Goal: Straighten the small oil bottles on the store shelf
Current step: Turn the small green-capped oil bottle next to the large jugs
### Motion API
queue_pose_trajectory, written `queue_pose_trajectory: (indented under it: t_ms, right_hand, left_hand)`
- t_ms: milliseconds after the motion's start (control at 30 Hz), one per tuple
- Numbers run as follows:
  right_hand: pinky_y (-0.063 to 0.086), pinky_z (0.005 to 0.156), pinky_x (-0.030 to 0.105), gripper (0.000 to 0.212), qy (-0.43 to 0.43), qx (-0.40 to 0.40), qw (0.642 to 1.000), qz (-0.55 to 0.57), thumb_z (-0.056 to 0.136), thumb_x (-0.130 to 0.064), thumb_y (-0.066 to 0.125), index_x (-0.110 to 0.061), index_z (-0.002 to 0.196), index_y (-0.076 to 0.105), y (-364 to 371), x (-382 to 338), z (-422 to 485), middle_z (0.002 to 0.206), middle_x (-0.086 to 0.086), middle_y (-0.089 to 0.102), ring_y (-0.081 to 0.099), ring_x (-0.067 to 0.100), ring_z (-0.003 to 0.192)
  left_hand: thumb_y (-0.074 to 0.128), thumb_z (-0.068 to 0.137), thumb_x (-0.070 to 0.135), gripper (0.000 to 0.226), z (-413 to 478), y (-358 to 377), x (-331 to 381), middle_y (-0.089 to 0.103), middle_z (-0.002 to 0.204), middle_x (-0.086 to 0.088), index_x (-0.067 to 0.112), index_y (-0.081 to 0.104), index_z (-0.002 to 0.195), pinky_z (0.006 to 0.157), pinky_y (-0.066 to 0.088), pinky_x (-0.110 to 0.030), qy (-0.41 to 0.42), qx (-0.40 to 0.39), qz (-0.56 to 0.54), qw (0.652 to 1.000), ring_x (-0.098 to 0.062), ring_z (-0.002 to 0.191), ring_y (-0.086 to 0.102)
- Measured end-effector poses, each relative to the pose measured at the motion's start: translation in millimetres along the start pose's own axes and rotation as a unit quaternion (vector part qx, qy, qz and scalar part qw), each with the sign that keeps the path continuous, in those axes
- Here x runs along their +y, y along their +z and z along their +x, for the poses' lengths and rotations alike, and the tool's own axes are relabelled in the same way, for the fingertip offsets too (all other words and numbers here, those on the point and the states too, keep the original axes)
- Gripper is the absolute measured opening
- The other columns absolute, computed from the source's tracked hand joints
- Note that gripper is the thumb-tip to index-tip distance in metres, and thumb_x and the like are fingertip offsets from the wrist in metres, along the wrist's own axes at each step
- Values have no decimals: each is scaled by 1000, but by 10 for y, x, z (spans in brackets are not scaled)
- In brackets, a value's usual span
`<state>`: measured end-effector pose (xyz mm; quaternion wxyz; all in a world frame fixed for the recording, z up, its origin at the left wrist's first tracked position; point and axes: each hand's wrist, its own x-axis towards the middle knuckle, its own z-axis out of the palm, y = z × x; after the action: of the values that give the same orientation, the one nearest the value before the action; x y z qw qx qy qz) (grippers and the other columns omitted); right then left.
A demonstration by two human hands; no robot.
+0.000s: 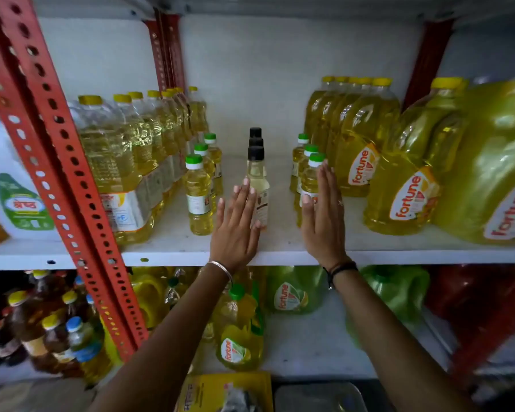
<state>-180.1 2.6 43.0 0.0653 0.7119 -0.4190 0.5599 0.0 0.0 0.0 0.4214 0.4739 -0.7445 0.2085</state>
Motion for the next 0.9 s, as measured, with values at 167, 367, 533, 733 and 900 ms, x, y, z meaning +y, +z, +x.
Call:
queue_pose_trajectory:
  t_ms: [167,367,533,733,900]
  right_hand:
    - [30,112,35,55,87,32,995,27,95,-32,40,-13,145,25,52,122,159,153,14,29,29,24,141]
    - [46,99,30,42,210,14,966,154,92,-20,54,-11,132,45,29,241,435,132,8,56,52,20,121]
    - [48,85,24,31,271,-31,942,198,86,-17,63,-9,116,61,-64,348,656,114,10,66,61,20,104]
    - [49,85,37,13,260,-86,945,181,81,-20,68,-17,93,66,-94,378,764,100,13,68,63,26,95]
    - [47,73,27,23,291,-52,934,202,75,-25,75,-18,86,57,-64,329,730,95,5,63,59,18,87]
  left_hand:
    - [24,99,33,60,-10,65,-50,5,159,-8,7,10,151,118,1,-43,-32,-7,39,999,-21,147,2]
    - [24,99,34,60,-2,49,-41,3,159,-6,6,12,150,118,1,-41,-42,-2,39,998,-20,147,2]
    - [24,98,34,60,-11,42,-38,3,158,-6,7,10,150,118,2,-41,-51,-2,32,998,-19,147,0]
    - [25,98,34,60,-4,39,-33,2,158,-6,7,11,151,118,1,-40,-58,-5,34,998,-18,147,0]
    - [24,98,34,61,-2,22,-20,4,159,-7,6,11,150,118,2,-38,-64,-12,35,997,-19,147,1]
